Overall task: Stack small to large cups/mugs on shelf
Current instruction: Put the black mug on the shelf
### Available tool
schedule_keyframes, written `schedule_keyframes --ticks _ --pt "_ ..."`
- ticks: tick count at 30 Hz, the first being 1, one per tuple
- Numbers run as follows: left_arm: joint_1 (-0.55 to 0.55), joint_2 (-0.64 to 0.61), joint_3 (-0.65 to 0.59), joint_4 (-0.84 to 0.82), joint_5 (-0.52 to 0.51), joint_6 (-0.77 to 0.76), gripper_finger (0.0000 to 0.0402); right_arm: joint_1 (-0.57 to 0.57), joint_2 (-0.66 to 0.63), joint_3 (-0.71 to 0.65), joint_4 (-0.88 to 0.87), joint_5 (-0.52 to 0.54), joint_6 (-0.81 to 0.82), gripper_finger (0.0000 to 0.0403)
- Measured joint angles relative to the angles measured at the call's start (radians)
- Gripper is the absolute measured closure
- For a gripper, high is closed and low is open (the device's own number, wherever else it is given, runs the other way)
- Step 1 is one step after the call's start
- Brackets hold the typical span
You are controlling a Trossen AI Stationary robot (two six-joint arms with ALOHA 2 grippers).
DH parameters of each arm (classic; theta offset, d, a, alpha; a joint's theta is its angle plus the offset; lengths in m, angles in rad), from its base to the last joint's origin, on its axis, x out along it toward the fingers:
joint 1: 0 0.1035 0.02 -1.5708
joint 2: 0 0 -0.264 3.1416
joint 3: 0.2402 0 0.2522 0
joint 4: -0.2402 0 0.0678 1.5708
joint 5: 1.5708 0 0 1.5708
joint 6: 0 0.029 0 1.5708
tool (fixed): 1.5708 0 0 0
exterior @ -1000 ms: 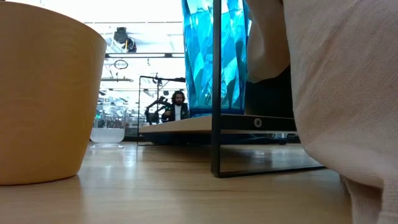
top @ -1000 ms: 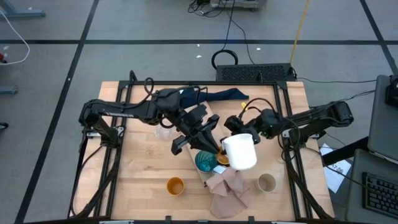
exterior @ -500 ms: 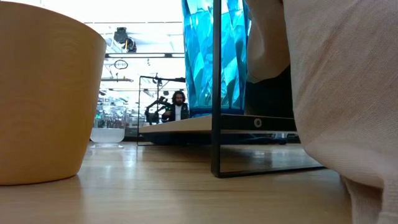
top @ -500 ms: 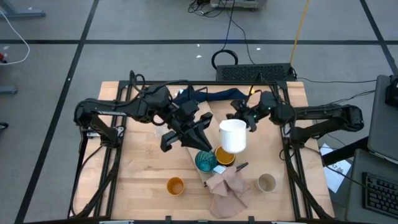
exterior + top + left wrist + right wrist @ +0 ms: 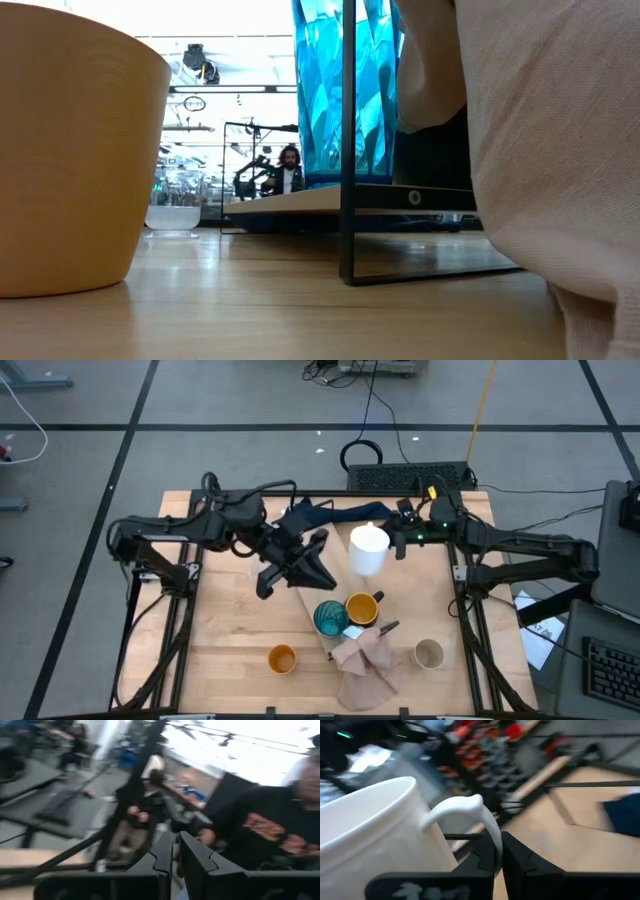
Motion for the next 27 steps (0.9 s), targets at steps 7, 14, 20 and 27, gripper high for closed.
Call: schedule_keyframes --ticks 7,14,20,27 --pt "0.004 -0.075 0.001 -0.122 -0.128 0.071 0.0371 0.045 -0.035 0.000 -0.171 0.252 -0.172 0.0400" --pt "0.002 -0.153 -0.001 -0.176 -0.231 0.107 0.0371 0.100 -0.031 0.000 -0.209 0.558 -0.347 0.0400" --pt "-0.015 -0.198 0.000 -0.216 -0.309 0.134 0.0371 0.125 0.003 0.000 -0.148 0.627 -0.439 0.0400" --pt "-0.014 -0.232 -0.001 -0.262 -0.361 0.141 0.0371 0.136 0.043 -0.115 0.072 0.671 -0.411 0.0400"
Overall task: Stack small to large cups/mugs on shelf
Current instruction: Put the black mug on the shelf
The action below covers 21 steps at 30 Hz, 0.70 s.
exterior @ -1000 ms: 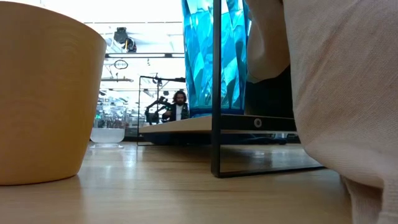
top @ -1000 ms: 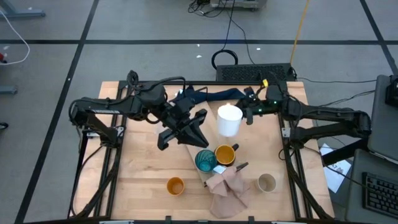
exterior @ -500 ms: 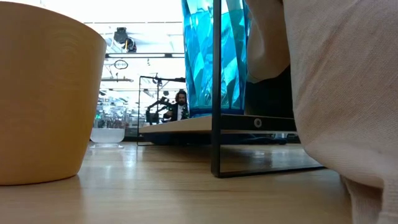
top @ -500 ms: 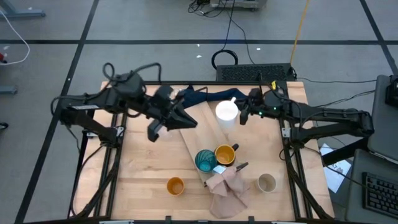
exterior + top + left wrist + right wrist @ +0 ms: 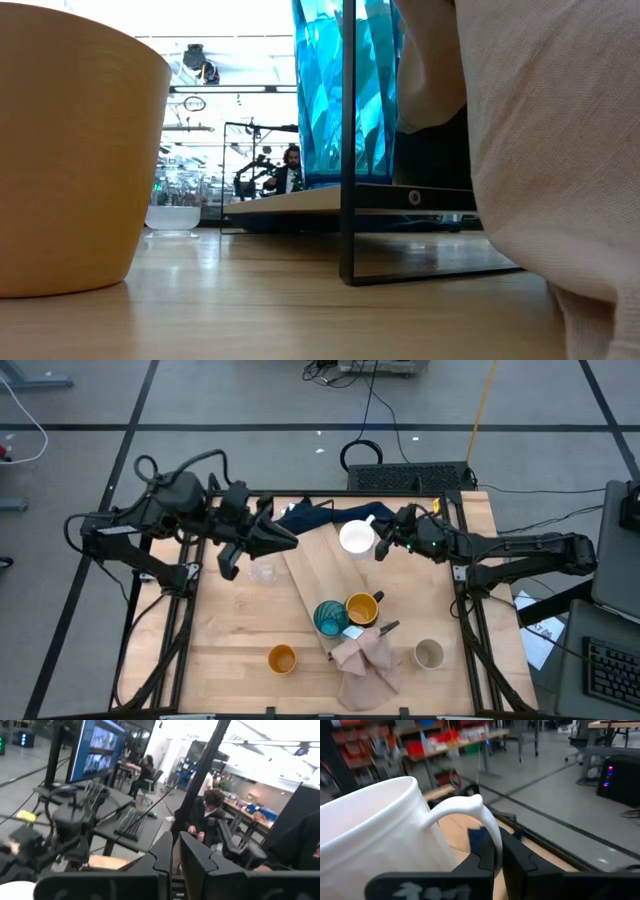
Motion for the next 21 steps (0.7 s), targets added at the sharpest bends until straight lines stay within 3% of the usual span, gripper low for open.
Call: schedule_keyframes --ticks 8,21 --pt "-0.006 -0.010 0.001 -0.003 -0.023 -0.009 0.0371 0.003 -0.038 -0.263 0.257 0.039 0.151 0.0400" --pt "-0.006 -0.009 0.001 -0.003 -0.024 -0.023 0.0371 0.014 -0.032 -0.423 0.393 0.008 0.195 0.0400"
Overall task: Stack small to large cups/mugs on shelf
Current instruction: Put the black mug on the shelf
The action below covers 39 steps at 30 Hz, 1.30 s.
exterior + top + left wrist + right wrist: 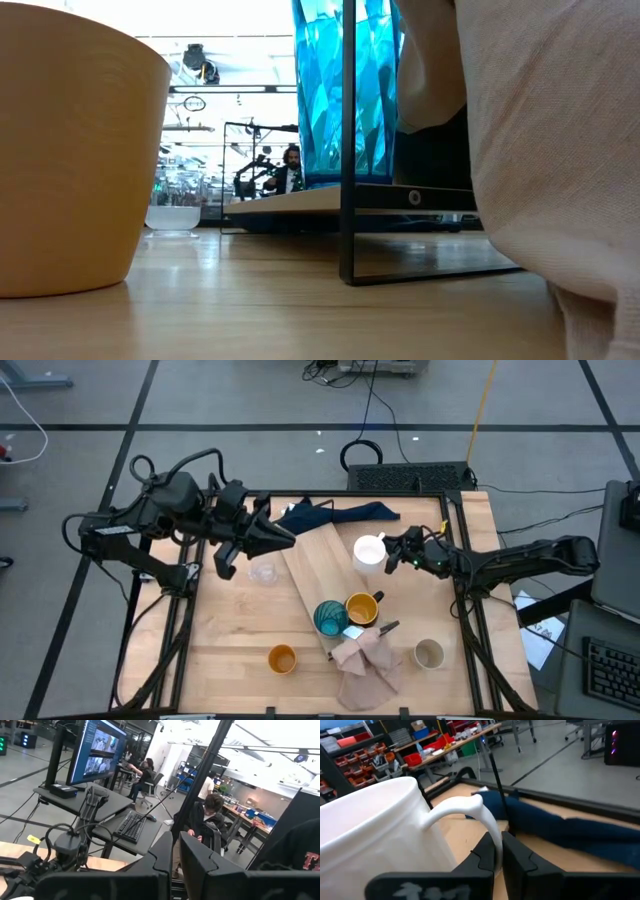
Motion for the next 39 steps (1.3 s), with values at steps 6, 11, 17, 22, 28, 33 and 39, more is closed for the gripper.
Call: schedule_keyframes --ticks 6,11,17,22,28,33,39 --pt "0.001 0.000 0.000 -0.001 -0.009 -0.016 0.0371 0.037 0.067 -0.005 0.062 -0.012 0.000 0.0400" --pt "0.011 0.000 0.000 -0.001 -0.009 -0.030 0.0371 0.051 0.172 -0.005 0.140 -0.012 0.012 0.0400" --pt "0.011 0.000 0.000 -0.001 -0.024 -0.035 0.0371 0.051 0.299 -0.004 0.253 -0.013 0.023 0.0400" --pt "0.011 0.000 0.000 -0.001 -0.024 -0.047 0.0371 0.051 0.399 -0.004 0.336 -0.038 0.039 0.0400" --pt "0.011 0.000 0.000 -0.022 -0.024 -0.050 0.0371 0.051 0.476 -0.004 0.406 -0.052 0.040 0.0400" --pt "0.010 0.001 0.000 -0.024 -0.024 -0.056 0.0371 0.051 0.536 -0.004 0.467 -0.067 0.036 0.0400" --pt "0.010 0.001 0.000 -0.024 -0.024 -0.065 0.0371 0.051 0.564 0.002 0.488 -0.066 0.024 0.0400"
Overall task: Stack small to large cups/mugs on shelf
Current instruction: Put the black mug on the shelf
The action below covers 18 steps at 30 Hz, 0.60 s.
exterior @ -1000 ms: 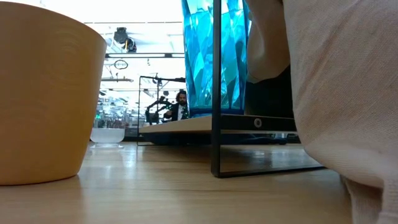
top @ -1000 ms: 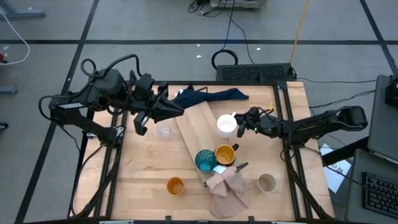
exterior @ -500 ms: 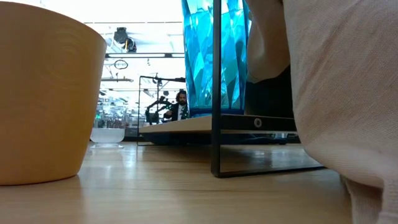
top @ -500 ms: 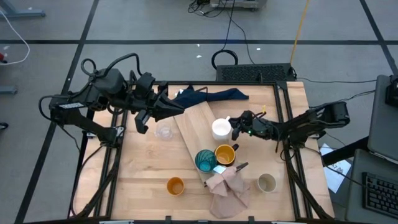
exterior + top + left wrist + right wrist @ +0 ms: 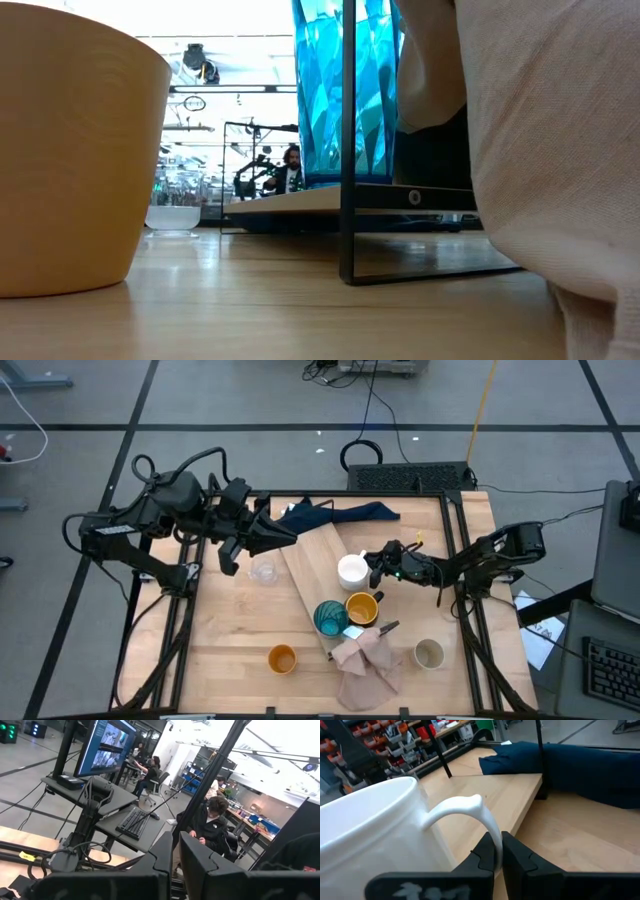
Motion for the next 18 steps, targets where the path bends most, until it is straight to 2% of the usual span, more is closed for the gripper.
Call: schedule_keyframes --ticks 18 --pt "0.000 0.000 0.000 0.000 0.000 -0.011 0.0371 -0.005 0.000 0.000 -0.007 -0.023 -0.091 0.0400"
